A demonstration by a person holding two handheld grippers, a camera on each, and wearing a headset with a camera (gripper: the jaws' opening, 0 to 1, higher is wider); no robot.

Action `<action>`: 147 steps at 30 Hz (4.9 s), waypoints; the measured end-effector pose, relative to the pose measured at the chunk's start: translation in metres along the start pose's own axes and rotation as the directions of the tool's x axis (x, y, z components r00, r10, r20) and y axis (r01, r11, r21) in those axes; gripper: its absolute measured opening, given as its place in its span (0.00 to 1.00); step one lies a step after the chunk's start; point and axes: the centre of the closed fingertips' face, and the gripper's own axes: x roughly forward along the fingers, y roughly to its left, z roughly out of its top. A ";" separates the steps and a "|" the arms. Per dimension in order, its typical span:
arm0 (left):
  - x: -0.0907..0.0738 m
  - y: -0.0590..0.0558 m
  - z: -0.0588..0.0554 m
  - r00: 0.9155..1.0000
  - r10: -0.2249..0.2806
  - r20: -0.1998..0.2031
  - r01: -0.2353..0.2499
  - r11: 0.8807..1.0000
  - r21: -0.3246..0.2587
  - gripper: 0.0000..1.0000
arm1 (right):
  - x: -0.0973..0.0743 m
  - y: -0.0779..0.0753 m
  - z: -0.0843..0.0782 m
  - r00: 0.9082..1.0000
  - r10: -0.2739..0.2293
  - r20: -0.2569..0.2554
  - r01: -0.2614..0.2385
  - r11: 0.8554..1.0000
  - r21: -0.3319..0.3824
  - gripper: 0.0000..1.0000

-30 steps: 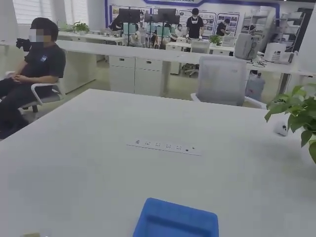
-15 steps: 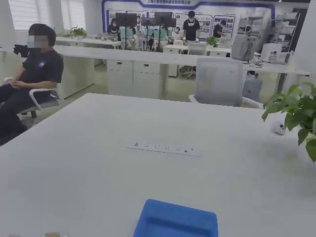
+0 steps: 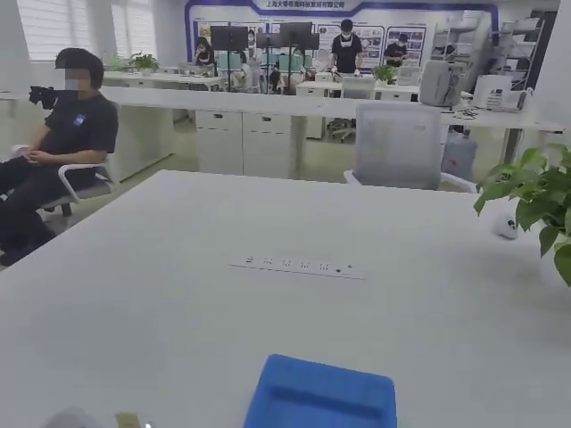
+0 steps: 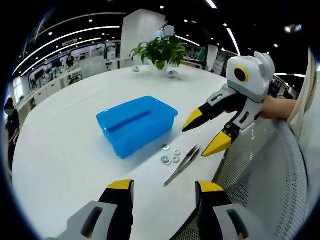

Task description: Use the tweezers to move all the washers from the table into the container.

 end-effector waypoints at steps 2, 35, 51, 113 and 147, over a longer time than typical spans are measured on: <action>0.003 -0.002 -0.001 1.000 -0.019 -0.020 0.019 0.999 0.028 0.44 | 0.003 0.001 -0.001 1.000 0.014 -0.009 -0.014 1.000 -0.008 0.30; 0.054 -0.009 -0.014 0.938 -0.044 -0.345 0.184 0.905 0.385 0.10 | 0.012 -0.002 -0.053 0.977 0.078 -0.197 -0.091 0.994 -0.061 0.20; 0.057 -0.012 -0.022 0.918 -0.023 -0.397 0.233 0.839 0.491 0.00 | 0.012 -0.005 -0.056 0.976 0.075 -0.205 -0.091 0.993 -0.072 0.19; 0.003 -0.046 0.068 0.931 -0.115 -0.346 0.323 0.703 0.634 0.00 | 0.030 0.003 -0.005 0.988 0.154 -0.023 -0.156 0.977 -0.149 0.08; 0.019 -0.036 0.073 0.878 -0.185 -0.442 0.426 0.725 0.542 0.00 | 0.031 0.002 0.007 0.981 0.192 0.035 -0.188 0.977 -0.097 0.05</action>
